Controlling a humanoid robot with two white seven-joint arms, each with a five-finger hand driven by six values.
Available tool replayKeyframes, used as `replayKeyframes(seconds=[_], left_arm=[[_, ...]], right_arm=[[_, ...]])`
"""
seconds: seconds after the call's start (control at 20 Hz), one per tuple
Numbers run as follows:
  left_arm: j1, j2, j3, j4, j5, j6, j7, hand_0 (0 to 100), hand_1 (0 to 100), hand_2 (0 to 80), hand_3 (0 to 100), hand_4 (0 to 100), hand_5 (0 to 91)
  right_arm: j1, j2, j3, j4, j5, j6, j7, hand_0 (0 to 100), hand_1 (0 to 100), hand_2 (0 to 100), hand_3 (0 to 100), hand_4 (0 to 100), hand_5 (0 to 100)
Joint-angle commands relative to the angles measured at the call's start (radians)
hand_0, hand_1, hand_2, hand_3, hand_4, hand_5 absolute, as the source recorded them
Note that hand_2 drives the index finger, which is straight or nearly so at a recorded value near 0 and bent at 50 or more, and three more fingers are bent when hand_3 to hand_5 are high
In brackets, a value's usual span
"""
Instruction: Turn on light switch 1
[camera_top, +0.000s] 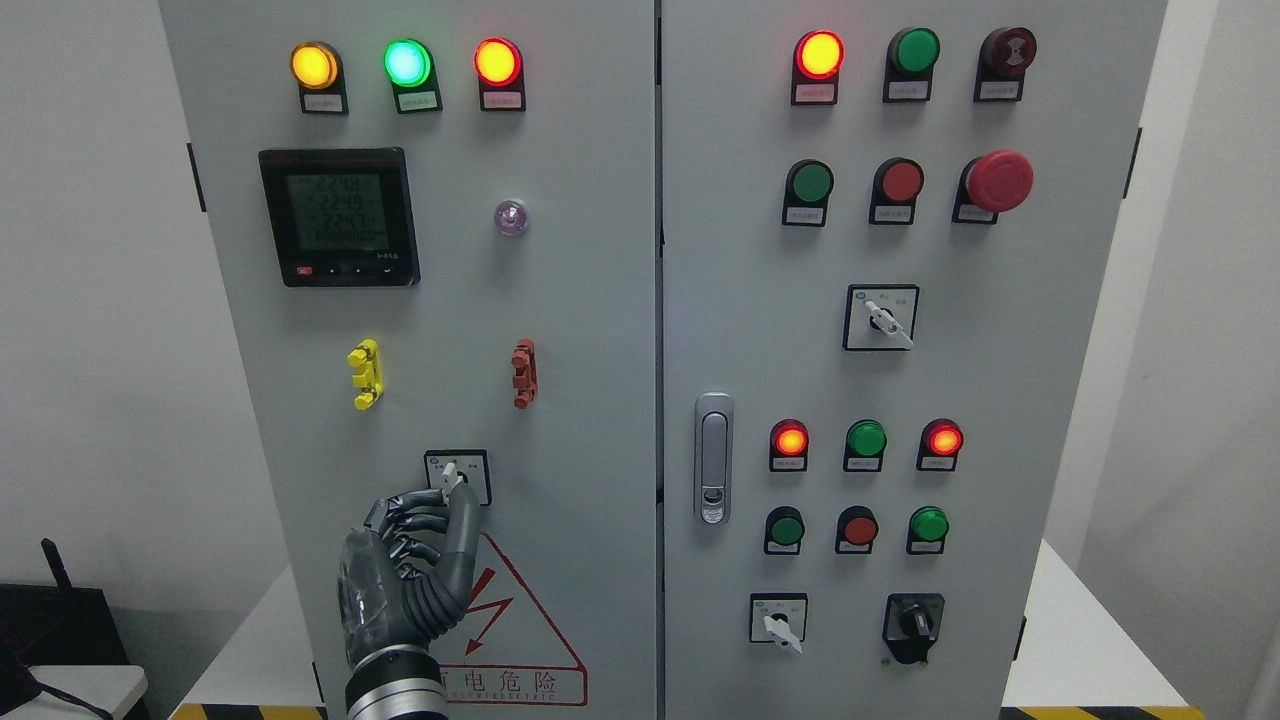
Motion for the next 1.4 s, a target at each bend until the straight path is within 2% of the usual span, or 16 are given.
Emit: replayKeyframes(seconds=[0.0, 1.35], left_arm=[[-0.015, -0.001, -0.001, -0.001, 0.004, 0.015, -0.007, 31, 47, 42.3, 63, 80, 84.6], [-0.050, -0.001, 0.000, 0.000, 0.005, 0.113, -0.007, 33, 44, 44.3, 63, 80, 84.0]], right_arm=[[0.000, 0.000, 0.000, 0.000, -0.018, 0.001, -0.001, 12, 39, 0, 0, 0, 0], [0.000, 0.000, 0.000, 0.000, -0.017, 0.001, -0.001, 12, 39, 0, 0, 0, 0]])
